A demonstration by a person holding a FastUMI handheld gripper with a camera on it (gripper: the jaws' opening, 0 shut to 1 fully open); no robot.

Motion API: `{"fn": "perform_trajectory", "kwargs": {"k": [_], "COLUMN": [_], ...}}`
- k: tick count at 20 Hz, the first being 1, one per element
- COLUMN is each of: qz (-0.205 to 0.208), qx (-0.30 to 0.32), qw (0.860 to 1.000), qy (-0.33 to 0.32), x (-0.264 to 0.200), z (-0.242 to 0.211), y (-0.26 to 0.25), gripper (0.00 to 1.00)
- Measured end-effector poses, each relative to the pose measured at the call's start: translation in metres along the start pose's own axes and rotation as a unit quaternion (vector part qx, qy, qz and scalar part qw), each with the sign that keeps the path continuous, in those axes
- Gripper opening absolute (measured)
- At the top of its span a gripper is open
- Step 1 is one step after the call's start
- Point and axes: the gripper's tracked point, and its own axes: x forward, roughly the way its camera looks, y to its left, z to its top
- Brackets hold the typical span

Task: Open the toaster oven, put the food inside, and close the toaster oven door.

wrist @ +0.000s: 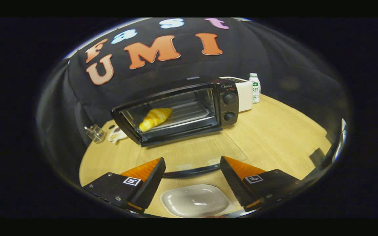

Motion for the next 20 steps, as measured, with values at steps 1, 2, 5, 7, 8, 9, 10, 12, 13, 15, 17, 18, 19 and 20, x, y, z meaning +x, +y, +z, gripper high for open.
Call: {"fn": "perform_trajectory", "kwargs": {"k": [1, 2, 5, 7, 8, 9, 10, 12, 13, 15, 17, 18, 19, 20], "qz": [-0.006, -0.010, -0.020, -0.025, -0.025, -0.024, -0.024, -0.027, -0.029, -0.028, -0.033, -0.033, -0.033, -0.032], "qx": [-0.021, -0.039, -0.077, -0.092, -0.095, -0.097, -0.098, -0.105, -0.107, -0.110, -0.115, -0.112, -0.112, -0.113], "qw": [1.000, 0.999, 0.995, 0.992, 0.991, 0.991, 0.990, 0.988, 0.987, 0.985, 0.983, 0.983, 0.983, 0.983], "qy": [0.010, 0.021, 0.063, 0.082, 0.087, 0.090, 0.095, 0.106, 0.113, 0.130, 0.138, 0.140, 0.142, 0.143], "x": [-0.002, -0.001, 0.004, 0.010, 0.013, 0.017, 0.021, 0.026, 0.031, 0.036, 0.040, 0.042, 0.043, 0.044], "z": [-0.010, -0.019, -0.047, -0.058, -0.060, -0.060, -0.061, -0.062, -0.064, -0.069, -0.072, -0.072, -0.073, -0.073], "y": [-0.002, -0.003, -0.005, -0.004, -0.003, -0.002, -0.001, 0.001, 0.001, 0.003, 0.002, 0.003, 0.004, 0.005], "gripper": [0.99, 0.99, 0.99, 1.00, 1.00, 1.00, 1.00, 1.00, 1.00, 0.99, 1.00, 1.00, 1.00, 1.00]}}
